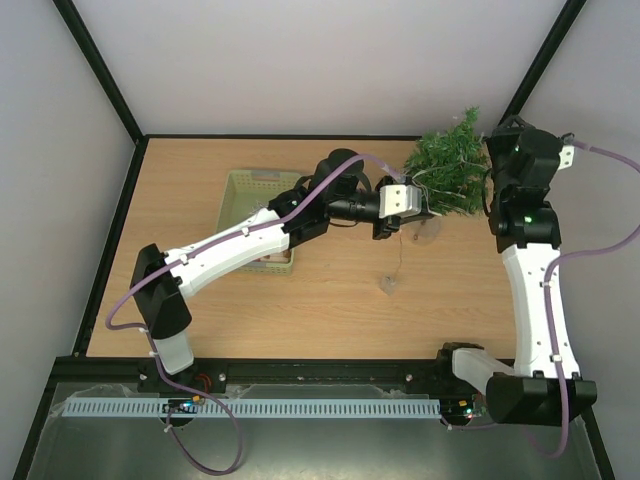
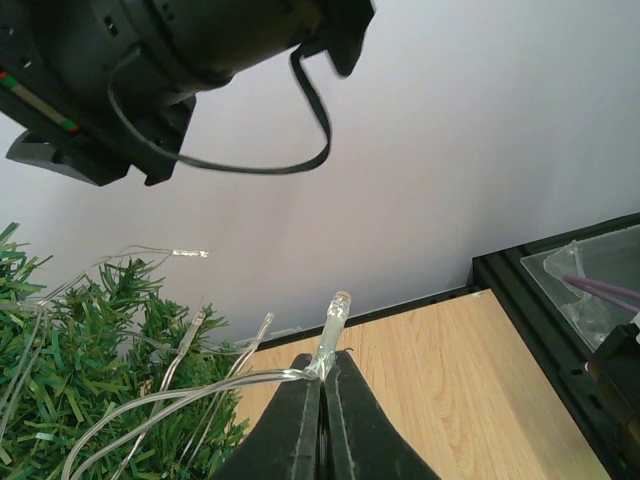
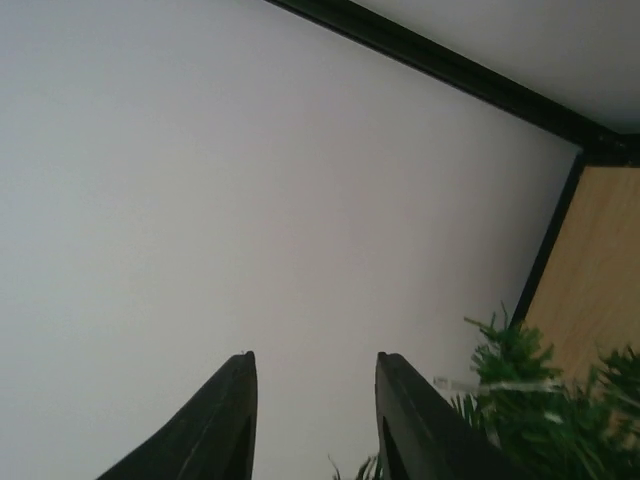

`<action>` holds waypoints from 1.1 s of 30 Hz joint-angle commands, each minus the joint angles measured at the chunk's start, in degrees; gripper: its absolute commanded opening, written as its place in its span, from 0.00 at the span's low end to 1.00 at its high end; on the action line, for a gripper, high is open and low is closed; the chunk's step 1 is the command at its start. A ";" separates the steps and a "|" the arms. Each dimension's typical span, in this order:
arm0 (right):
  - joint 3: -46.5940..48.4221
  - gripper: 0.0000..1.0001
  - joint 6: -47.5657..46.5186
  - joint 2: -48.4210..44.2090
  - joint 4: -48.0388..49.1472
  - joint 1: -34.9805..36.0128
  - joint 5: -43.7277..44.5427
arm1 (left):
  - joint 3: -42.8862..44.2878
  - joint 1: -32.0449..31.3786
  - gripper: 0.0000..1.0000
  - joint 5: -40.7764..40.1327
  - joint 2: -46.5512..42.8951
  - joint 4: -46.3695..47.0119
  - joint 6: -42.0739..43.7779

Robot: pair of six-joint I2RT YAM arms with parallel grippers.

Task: Decorate the small christmas tree
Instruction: Wrap the decoration item around the Christmas tree.

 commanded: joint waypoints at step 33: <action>-3.36 0.42 12.70 -0.61 -15.79 -5.70 -22.66 | -4.74 -0.97 0.02 3.83 -5.16 0.01 11.50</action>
